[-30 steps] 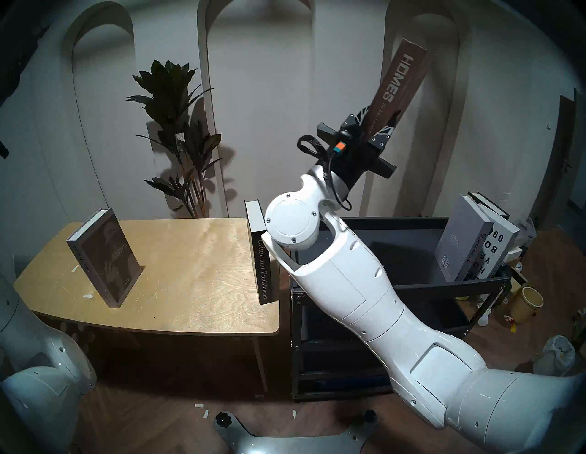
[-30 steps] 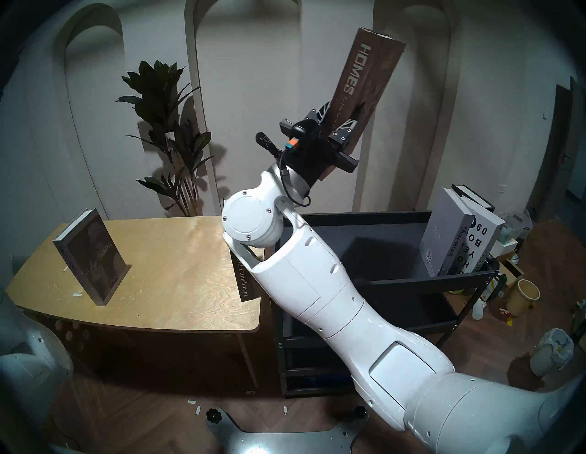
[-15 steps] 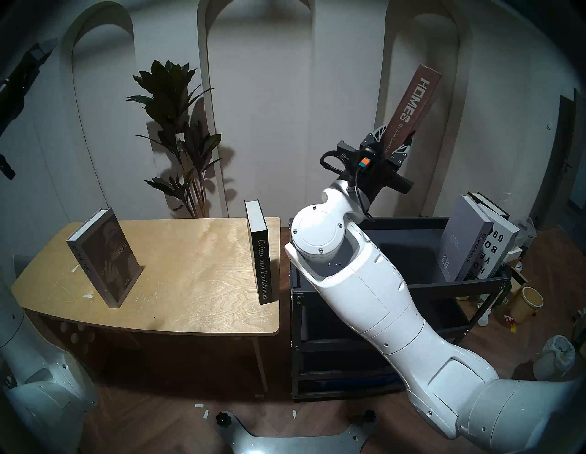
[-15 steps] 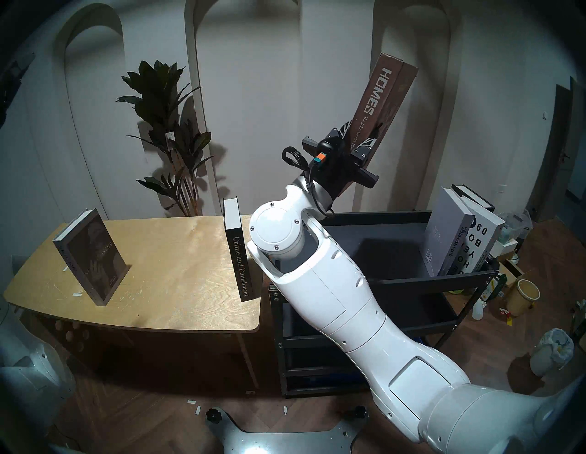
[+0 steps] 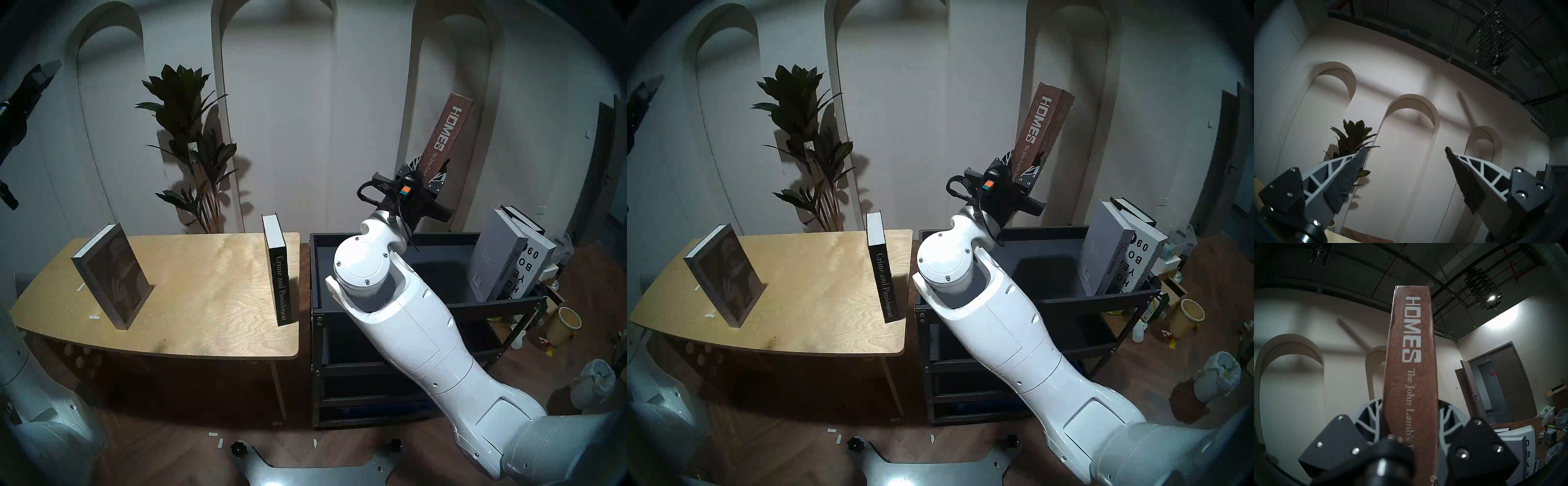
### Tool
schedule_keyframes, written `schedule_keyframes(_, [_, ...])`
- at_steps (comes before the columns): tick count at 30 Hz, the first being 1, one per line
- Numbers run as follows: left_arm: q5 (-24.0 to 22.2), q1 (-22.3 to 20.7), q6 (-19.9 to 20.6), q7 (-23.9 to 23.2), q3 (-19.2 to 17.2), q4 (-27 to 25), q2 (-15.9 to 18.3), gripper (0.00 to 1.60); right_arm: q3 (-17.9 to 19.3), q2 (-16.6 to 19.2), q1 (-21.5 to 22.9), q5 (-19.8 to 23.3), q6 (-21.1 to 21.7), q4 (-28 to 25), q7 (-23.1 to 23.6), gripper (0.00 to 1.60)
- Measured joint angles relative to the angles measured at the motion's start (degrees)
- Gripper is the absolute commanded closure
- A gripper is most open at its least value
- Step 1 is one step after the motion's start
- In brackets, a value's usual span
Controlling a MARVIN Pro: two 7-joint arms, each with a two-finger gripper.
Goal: Move the books from the display table onto the shelf, standing them upright with spines facing out and tallest at one end
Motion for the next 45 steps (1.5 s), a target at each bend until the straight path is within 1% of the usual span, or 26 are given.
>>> schedule_keyframes(9, [0.9,3.2,0.0,-0.9,-1.1,-0.9,-1.3,0.0,0.1,3.0,-2.6,2.5,1.8,-2.7,2.4,1.6])
schedule_keyframes(23, [2.5,8.3,0.0,-2.5,-3.0,-2.1,-3.4,0.0,0.8,7.2,-5.0,5.9,3.5,-8.3,6.1,1.6])
schedule_keyframes(30, [3.4,11.0,0.0,-3.3,-3.6,-2.7,-4.6,0.0,2.3,9.8,-5.3,8.2,4.5,-11.5,8.6,1.6])
schedule_keyframes(36, [4.0,12.6,0.0,-3.8,-4.0,-3.0,-5.4,0.0,3.7,11.3,-5.3,9.9,5.2,-13.4,10.2,1.6])
schedule_keyframes(45, [5.0,15.5,0.0,-4.7,-4.5,-3.4,-6.7,0.0,6.0,14.1,-5.5,13.5,6.4,-15.8,13.1,1.6])
